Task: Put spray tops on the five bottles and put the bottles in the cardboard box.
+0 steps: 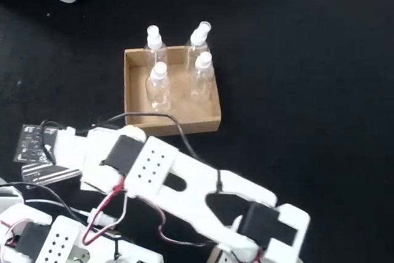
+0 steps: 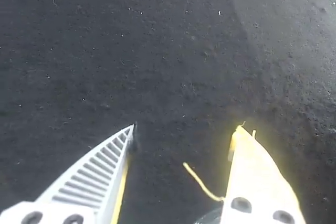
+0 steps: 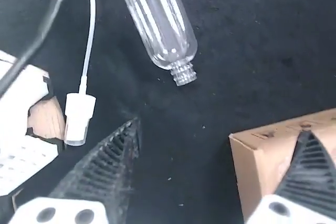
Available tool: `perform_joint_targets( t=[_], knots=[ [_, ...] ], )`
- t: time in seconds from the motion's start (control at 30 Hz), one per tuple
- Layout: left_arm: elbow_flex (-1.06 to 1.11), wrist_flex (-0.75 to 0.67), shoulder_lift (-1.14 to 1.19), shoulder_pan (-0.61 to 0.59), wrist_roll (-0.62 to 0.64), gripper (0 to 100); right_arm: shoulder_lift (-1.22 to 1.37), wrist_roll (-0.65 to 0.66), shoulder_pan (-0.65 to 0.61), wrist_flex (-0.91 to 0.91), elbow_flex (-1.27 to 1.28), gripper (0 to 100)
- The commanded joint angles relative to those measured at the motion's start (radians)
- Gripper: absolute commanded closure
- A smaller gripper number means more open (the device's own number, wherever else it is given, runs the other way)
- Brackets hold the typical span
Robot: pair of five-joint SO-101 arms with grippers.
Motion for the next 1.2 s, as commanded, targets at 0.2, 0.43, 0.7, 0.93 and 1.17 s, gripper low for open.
perform_joint_targets(
  t=[0.2, 0.43, 0.7, 0.93, 1.17],
  knots=[
    [-0.015, -0.003, -0.012, -0.051, 0.002, 73, 0.137, 0.098, -0.023, -0.025, -0.2, 60.6],
    [-0.015, -0.003, -0.012, -0.051, 0.002, 73, 0.271, 0.157, -0.037, -0.023, -0.323, 60.7],
    [-0.015, -0.002, -0.012, -0.051, 0.002, 73, 0.415, 0.189, -0.037, -0.021, -0.423, 60.9],
    [-0.015, 0.0, -0.012, -0.051, 0.002, 73, 0.539, 0.189, -0.038, -0.021, -0.542, 60.9],
    [-0.015, 0.002, -0.012, -0.051, 0.0, 73, 0.67, 0.19, -0.038, -0.023, -0.648, 60.9]
  ],
)
